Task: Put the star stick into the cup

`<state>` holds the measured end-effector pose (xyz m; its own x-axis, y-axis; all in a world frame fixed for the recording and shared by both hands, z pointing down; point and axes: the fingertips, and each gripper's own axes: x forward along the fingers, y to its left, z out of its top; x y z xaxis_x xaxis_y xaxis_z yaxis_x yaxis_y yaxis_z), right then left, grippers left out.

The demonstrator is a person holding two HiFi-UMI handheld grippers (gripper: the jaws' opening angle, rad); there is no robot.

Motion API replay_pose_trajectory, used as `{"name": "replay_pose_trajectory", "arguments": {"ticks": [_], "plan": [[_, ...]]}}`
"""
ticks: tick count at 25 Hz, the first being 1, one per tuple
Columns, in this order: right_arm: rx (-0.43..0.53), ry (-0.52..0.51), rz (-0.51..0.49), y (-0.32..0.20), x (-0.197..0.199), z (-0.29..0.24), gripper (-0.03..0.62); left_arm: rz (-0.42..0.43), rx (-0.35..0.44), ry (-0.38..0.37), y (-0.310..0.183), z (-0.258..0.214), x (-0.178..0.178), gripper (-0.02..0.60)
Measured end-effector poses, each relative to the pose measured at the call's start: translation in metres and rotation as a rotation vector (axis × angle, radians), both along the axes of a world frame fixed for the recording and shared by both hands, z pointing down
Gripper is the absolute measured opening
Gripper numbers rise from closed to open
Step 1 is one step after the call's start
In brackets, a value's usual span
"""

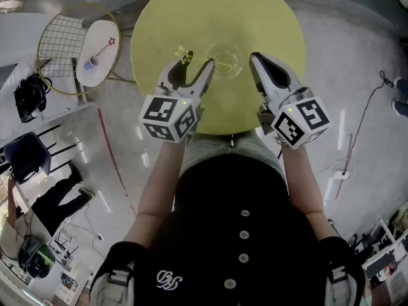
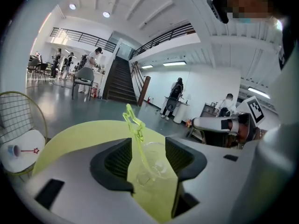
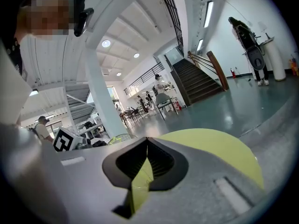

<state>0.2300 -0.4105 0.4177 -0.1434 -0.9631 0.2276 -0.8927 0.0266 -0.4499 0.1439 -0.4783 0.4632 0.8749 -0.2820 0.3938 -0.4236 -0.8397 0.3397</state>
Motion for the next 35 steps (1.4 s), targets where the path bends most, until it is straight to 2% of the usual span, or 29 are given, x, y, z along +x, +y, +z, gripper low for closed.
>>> {"name": "replay_pose_trajectory", "arguments": {"ticks": [5,13,20,25,28,30,32,35], "plan": [[0.029,0.002,-0.038,0.019,-0.004,-0.016,0.004,-0.083,0.012,0.010,0.006,-0.012,-0.015,0.218],[0.102,0.042,-0.129,0.063,-0.012,-0.049,0.005,-0.152,0.107,0.171,0.056,-0.080,-0.016,0.218],[0.140,0.070,-0.208,0.116,-0.025,-0.071,0.004,-0.145,0.186,0.289,0.118,-0.134,-0.025,0.216],[0.167,0.086,-0.252,0.150,-0.046,-0.078,0.003,-0.123,0.179,0.359,0.161,-0.143,-0.033,0.215],[0.193,0.098,-0.265,0.170,-0.055,-0.084,0.003,-0.113,0.209,0.382,0.187,-0.150,-0.037,0.210],[0.205,0.108,-0.274,0.184,-0.061,-0.088,0.003,-0.108,0.231,0.385,0.204,-0.155,-0.043,0.174],[0.213,0.114,-0.279,0.195,-0.067,-0.091,0.003,-0.109,0.244,0.388,0.217,-0.157,-0.049,0.091],[0.214,0.127,-0.292,0.208,-0.075,-0.094,0.003,-0.108,0.255,0.389,0.234,-0.158,-0.057,0.061]]}}
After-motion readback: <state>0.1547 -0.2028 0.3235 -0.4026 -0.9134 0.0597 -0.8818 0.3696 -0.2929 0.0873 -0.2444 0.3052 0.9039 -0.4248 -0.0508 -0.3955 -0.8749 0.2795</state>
